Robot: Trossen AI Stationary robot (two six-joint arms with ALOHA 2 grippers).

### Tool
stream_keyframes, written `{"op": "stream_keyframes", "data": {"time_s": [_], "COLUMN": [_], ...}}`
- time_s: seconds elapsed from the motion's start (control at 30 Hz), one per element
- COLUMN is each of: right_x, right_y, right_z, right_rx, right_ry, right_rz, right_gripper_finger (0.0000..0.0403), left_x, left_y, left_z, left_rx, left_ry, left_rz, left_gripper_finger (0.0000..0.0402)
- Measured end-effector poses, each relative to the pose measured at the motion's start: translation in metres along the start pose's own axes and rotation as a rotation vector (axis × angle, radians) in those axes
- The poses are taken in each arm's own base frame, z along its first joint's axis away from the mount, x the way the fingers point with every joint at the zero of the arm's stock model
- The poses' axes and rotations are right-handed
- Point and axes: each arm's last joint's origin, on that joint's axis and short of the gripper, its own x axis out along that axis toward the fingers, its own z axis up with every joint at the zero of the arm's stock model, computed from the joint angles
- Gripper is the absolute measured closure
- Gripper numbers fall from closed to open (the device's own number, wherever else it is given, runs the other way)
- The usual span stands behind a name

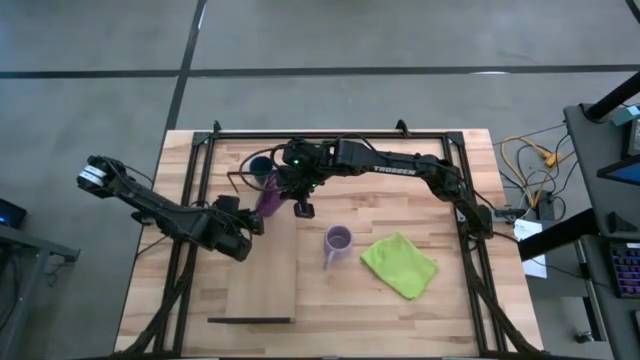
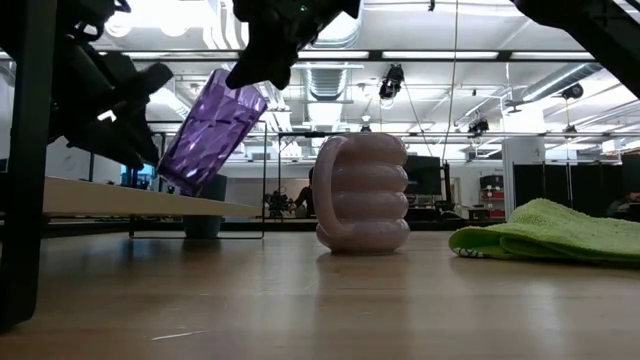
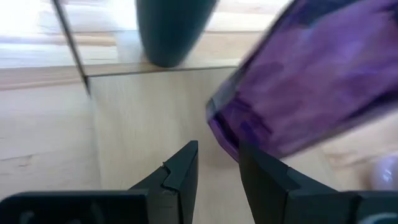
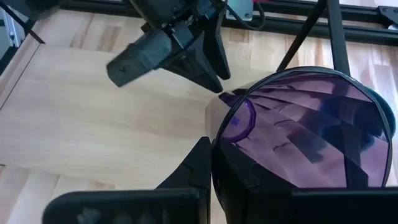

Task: Stack small to large cups/mugs on shelf
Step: Put violet cup on the shelf

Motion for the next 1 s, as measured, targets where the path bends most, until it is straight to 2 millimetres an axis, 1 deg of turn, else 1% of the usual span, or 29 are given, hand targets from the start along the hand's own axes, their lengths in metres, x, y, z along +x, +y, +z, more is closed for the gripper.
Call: {"op": "stream_keyframes", "data": {"time_s": [0.37,0.9,1.0], "right_x": [0.0,0.0,0.003], "right_y": [0.0,0.001,0.001], "right_z": [0.0,0.003,0.003], "right_rx": [0.026,0.022,0.019], "right_ry": [0.003,-0.027,-0.037], "right_rz": [0.0,0.005,0.004], "right_gripper_finger": [0.0394,0.0393,0.0393], "left_x": [0.011,0.014,0.014], "left_y": [-0.001,-0.005,-0.005], "left_z": [0.002,-0.003,-0.003], "left_rx": [-0.009,-0.02,-0.019], "left_ry": [-0.021,0.007,0.012], "left_rz": [0.056,0.046,0.047], "left_gripper_finger": [0.0301,0.0301,0.0301]}}
